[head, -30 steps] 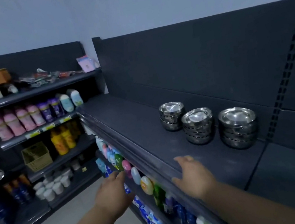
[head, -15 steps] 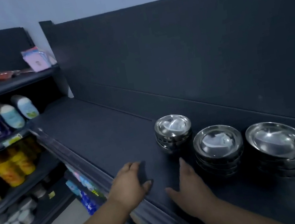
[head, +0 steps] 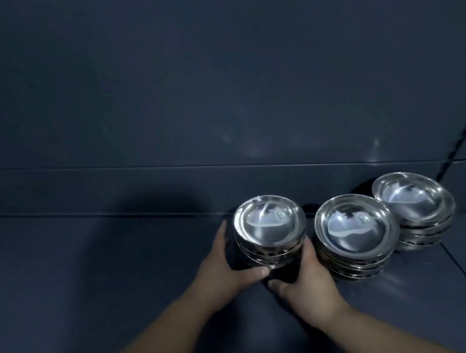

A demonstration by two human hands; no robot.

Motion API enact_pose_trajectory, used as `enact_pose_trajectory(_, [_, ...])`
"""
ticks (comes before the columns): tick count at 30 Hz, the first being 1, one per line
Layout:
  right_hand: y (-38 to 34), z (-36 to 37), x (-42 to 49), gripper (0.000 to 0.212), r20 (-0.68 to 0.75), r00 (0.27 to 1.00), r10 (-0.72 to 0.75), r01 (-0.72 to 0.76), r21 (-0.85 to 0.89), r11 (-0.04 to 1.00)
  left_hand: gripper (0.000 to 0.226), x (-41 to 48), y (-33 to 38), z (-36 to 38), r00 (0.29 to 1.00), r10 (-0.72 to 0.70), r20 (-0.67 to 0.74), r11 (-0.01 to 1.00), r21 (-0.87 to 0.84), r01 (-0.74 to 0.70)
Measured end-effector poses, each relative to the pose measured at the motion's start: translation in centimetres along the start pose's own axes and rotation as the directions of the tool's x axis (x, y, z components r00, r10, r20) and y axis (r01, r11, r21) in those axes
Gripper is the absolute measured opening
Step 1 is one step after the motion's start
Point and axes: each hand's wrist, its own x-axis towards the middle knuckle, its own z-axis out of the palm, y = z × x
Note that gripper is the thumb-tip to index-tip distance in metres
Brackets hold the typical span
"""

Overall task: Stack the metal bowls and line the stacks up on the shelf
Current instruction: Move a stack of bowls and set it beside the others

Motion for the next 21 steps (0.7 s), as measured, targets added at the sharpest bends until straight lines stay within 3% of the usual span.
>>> enact_pose_trajectory(4, [-0.2, 0.6, 0.0, 0.094, -0.017, 0.999, 0.03, -0.028, 0.079, 0.996, 0.102, 0.1, -0.4, 0.1, 0.997, 0.071, 0.041, 0.99, -0.122, -0.065])
enact_pose_trajectory(12, [0.4, 2.4, -2.2, 0.097, 0.0, 1.0, 0.012, -0.011, 0.278, 0.96, 0.104, -3.0, -1.1, -0.1, 0.993, 0.095, -0.067, 0.978, -0.179, -0.105])
enact_pose_trajectory(17, [0.8, 0.1, -6.2, 0.084, -0.02, 0.999, -0.05, 0.054, 0.312, 0.949, 0.101, -7.1, 0.2, 2.1, 0.984, 0.114, -0.136, 0.987, -0.098, -0.127])
enact_pose_trajectory(21, [3.0, -3.7, -10.4, 0.082, -0.039, 0.997, -0.061, 0.071, 0.344, 0.936, 0.099, -10.8, 2.7, 6.1, 0.985, 0.133, -0.112, 0.988, -0.057, -0.14])
